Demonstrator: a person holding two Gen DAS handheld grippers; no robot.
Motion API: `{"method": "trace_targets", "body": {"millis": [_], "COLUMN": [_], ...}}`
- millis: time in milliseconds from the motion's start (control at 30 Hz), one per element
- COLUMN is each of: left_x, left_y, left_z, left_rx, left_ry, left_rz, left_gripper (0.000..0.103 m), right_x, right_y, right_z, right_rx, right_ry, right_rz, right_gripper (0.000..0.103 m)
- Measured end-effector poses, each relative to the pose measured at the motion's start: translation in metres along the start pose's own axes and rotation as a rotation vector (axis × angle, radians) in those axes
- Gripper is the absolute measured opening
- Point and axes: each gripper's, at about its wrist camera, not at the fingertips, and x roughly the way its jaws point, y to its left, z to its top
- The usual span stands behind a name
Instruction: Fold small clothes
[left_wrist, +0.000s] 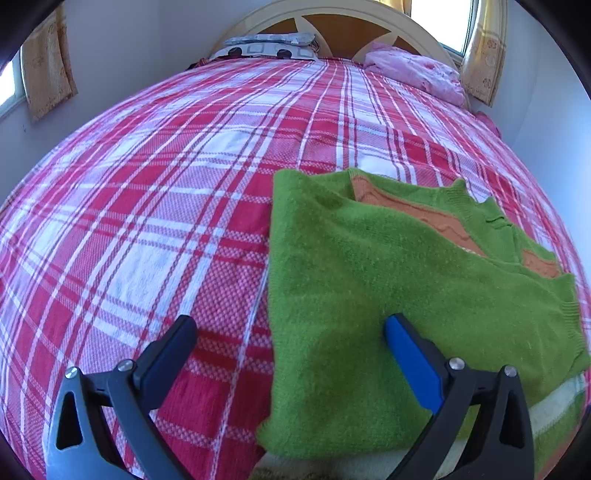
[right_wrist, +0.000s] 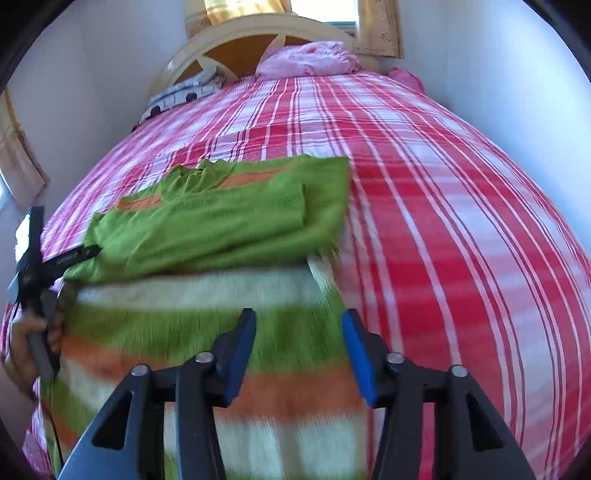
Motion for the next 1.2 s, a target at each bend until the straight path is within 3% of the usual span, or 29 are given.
{"method": "trace_targets", "body": {"millis": [167,367,633,700,967,1200], "left_x": [-0.016,-0.056,-0.111,-0.112,-0.144,-0.164], "left_y": [0.008,0.012,0.031,0.033,0.04,0.047], "left_z": [-0.019,-0.073,-0.144,-0.154,-0.19,-0.213], "left_rx": [0.018,0.096,0.131,0.154,0.233,0.271], "left_ry": [0.013,-0.02,-0.087,-0.053,-0.076,-0.067], "left_rz": [0.025,0.053,-0.029,-0.042,-0.058,-0.068], "left_gripper": [0.103,0.103,0.103,0.103,0.103,0.103], "right_x": [-0.001,-0.005,-0.034,-0.044,-0.079,-0.112], "right_y": [-0.007,0.001,0.01,0.007,0.001,0.002], "right_z": [-0.036,-0.046,-0.083,-0.096,-0.149,-0.184], "right_rx": [-0.009,-0.042,-0.111,-0.107,-0.108,-0.123], "right_ry": [0.024,-0.001,0.01,0.009,0.028,-0.019], "right_rz": [-0.022,-0.077,-0.112,-0.107,-0.081,-0.092], "right_gripper": [0.051,0.052,0.054,0.054,0.054,0.055]}}
